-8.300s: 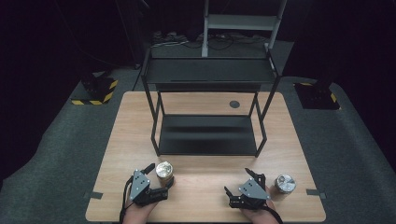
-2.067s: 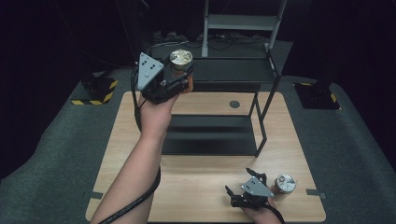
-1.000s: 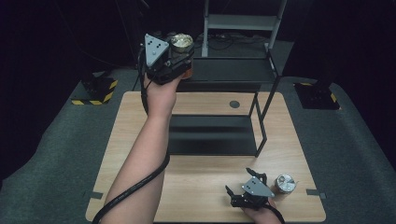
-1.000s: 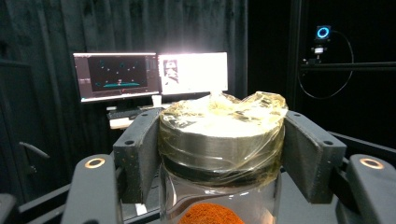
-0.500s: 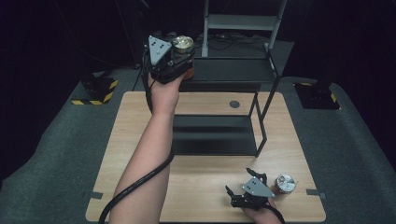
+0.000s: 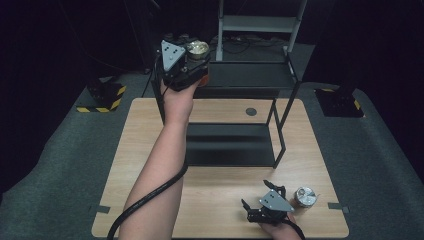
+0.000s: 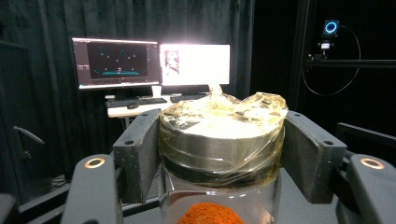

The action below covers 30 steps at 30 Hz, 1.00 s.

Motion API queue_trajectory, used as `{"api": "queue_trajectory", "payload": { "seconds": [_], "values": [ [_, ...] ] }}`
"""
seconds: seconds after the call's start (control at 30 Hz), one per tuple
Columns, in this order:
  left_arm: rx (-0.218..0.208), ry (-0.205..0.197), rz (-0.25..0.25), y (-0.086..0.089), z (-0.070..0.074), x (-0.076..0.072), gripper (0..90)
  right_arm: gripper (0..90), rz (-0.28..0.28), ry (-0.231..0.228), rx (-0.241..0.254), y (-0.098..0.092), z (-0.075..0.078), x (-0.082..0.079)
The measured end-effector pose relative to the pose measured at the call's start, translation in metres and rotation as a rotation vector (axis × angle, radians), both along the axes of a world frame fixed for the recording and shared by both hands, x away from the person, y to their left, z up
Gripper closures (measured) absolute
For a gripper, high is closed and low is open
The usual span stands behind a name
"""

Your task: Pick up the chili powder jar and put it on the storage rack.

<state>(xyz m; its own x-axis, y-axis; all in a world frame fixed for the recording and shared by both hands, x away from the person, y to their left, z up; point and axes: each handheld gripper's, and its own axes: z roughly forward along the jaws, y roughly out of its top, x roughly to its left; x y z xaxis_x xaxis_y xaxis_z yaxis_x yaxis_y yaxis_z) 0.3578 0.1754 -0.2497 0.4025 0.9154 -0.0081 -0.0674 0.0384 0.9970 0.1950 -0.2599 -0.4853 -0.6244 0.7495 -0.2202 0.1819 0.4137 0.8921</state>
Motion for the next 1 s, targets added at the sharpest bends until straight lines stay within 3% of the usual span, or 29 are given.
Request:
{"api": "queue_trajectory", "payload": {
  "seconds": [0.4, 0.57, 0.73, 1.0],
  "values": [
    [-0.009, 0.012, -0.016, 0.002, 0.001, 0.0, 30.0, 0.0, 0.0, 0.002, 0.002, 0.0, 0.0, 0.0],
    [0.006, 0.003, -0.002, -0.001, 0.001, -0.003, 20.2, 0.0, 0.002, 0.003, 0.003, -0.001, 0.0, 0.001],
    [0.019, 0.016, 0.008, -0.005, 0.002, -0.008, 1.4, 0.0, 0.003, 0.002, -0.002, 0.0, 0.0, 0.001],
    [0.023, 0.016, 0.009, -0.006, 0.0, -0.019, 0.4, 0.0, 0.003, 0.003, 0.001, -0.001, 0.0, 0.001]
  ]
}}
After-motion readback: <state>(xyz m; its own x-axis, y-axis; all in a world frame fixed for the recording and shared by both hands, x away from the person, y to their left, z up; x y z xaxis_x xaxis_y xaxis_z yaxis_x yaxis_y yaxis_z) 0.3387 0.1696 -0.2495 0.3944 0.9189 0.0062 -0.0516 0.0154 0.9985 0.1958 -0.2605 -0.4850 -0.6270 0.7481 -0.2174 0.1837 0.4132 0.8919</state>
